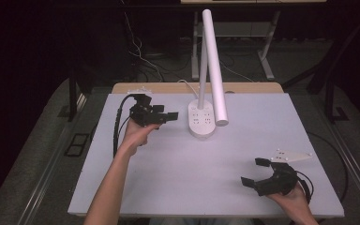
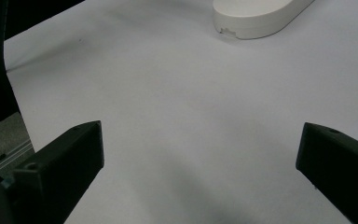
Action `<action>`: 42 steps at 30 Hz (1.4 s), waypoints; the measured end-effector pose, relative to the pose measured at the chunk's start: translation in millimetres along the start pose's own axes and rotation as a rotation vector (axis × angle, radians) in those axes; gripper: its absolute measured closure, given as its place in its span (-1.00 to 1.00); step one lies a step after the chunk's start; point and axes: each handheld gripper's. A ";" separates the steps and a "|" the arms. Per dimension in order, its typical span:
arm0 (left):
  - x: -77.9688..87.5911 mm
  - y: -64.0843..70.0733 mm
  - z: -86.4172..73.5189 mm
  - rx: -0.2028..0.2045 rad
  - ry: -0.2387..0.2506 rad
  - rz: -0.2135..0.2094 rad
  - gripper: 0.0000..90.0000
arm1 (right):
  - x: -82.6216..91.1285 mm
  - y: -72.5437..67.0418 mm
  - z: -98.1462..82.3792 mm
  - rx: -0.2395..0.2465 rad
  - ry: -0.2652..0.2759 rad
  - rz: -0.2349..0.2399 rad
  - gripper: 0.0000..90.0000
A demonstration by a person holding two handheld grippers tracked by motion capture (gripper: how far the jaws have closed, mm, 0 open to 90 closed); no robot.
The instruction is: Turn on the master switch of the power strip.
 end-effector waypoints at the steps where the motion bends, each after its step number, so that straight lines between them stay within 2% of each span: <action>1: 1.7 1.8 -2.9 -0.006 -0.010 -0.002 -0.95 | 0.1 -0.2 0.0 0.000 0.000 0.001 -1.00; 3: 5.7 5.5 -9.8 -0.029 -0.027 0.003 -1.00 | -0.1 -0.4 0.0 0.003 0.000 0.001 -1.00; 5: 10.3 8.9 -16.6 -0.033 -0.032 0.013 -1.00 | 0.3 -0.8 0.0 0.004 0.004 -0.001 -0.99; 14: 32.4 16.9 -46.0 -0.042 0.010 0.023 -1.00 | 1.2 -1.7 0.0 0.006 0.008 -0.004 -0.99; 20: 42.1 18.8 -65.9 -0.039 0.021 0.021 -1.00 | 0.8 -2.5 0.3 0.008 0.006 -0.006 -0.99; 29: 55.4 26.9 -97.2 -0.054 0.044 0.020 -1.00 | 0.7 -3.9 0.4 0.005 0.003 -0.010 -0.99; 42: 71.5 26.4 -143.9 -0.048 0.077 0.053 -1.00 | 1.7 -3.8 -0.5 -0.005 0.003 -0.010 -1.00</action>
Point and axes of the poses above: each handheld gripper's, and its own axes: x roughly backward along the jaws, z roughly out of its top, y roughly to its right, and after that the axes turned 11 degrees about x, right-handed
